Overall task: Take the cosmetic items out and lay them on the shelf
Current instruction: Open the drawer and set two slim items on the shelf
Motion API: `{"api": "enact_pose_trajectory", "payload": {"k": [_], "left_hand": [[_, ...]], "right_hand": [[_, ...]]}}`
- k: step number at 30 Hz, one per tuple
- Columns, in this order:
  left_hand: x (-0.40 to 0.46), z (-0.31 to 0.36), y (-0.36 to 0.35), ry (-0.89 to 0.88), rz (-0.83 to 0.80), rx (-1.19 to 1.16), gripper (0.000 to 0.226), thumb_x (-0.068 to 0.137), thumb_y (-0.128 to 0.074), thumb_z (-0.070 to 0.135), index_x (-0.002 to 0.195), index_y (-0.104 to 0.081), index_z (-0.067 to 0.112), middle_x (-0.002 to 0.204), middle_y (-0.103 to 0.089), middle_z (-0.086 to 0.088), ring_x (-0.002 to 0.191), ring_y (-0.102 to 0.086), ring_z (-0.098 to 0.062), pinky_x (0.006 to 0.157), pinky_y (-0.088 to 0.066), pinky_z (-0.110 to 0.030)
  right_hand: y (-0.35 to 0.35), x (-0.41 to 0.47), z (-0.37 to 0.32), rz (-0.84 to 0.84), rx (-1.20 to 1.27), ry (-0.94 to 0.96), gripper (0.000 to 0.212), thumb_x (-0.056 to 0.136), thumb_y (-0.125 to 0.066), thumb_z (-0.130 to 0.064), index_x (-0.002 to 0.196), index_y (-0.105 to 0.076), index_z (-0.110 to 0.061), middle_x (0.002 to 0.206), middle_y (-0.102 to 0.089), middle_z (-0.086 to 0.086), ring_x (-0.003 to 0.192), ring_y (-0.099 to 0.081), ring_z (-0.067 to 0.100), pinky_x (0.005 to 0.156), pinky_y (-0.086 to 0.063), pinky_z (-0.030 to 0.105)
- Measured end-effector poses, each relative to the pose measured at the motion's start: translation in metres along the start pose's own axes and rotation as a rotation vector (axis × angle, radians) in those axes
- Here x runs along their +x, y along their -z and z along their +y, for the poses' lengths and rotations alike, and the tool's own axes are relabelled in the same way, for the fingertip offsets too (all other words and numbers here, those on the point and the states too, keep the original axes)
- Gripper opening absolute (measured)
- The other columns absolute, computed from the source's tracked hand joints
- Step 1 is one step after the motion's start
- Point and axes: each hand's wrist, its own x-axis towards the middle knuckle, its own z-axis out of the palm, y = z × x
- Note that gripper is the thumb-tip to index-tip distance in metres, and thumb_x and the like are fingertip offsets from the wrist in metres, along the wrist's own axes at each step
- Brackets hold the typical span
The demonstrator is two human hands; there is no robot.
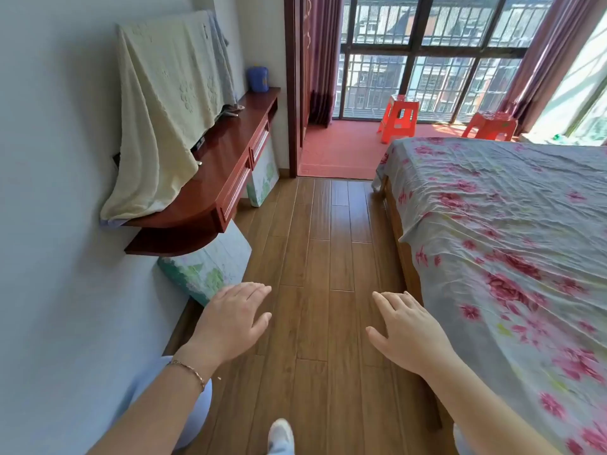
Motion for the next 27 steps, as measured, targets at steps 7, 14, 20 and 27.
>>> {"api": "enact_pose_trajectory", "payload": {"k": [7,14,20,27], "left_hand": [[0.085,-0.024,-0.022,0.012,-0.043,-0.073,0.054,0.092,-0.042,0.047,0.141,-0.036,0.025,0.142,-0.044,0.008,0.132,-0.038,-0.011,0.107,-0.027,-0.029],[0.205,-0.074,-0.021,0.001,-0.034,-0.096,0.053,0.094,-0.037,0.046,0.143,-0.03,0.027,0.145,-0.039,0.011,0.135,-0.031,-0.007,0.111,-0.022,-0.028],[0.284,-0.103,-0.024,-0.016,-0.041,-0.112,0.052,0.094,-0.04,0.042,0.142,-0.034,0.024,0.143,-0.042,0.009,0.133,-0.034,-0.008,0.11,-0.025,-0.03],[0.35,-0.118,-0.048,-0.008,-0.106,-0.109,0.054,0.093,-0.037,0.047,0.143,-0.03,0.028,0.145,-0.037,0.013,0.135,-0.03,-0.005,0.112,-0.02,-0.027]], "right_hand": [[0.0,0.086,0.023,0.006,0.029,-0.015,0.064,0.092,-0.036,-0.053,0.147,-0.019,-0.025,0.152,-0.027,-0.008,0.142,-0.016,0.015,0.115,-0.015,0.029],[0.033,0.203,0.028,0.025,0.056,-0.05,0.063,0.092,-0.037,-0.051,0.147,-0.02,-0.024,0.151,-0.028,-0.007,0.143,-0.016,0.017,0.114,-0.021,0.03],[0.054,0.276,0.034,0.033,0.038,-0.057,0.062,0.094,-0.037,-0.048,0.147,-0.02,-0.023,0.152,-0.027,-0.006,0.143,-0.015,0.016,0.114,-0.015,0.029],[0.057,0.355,0.065,0.015,0.046,-0.083,0.062,0.092,-0.038,-0.05,0.146,-0.021,-0.024,0.151,-0.028,-0.007,0.142,-0.018,0.016,0.114,-0.02,0.029]]}}
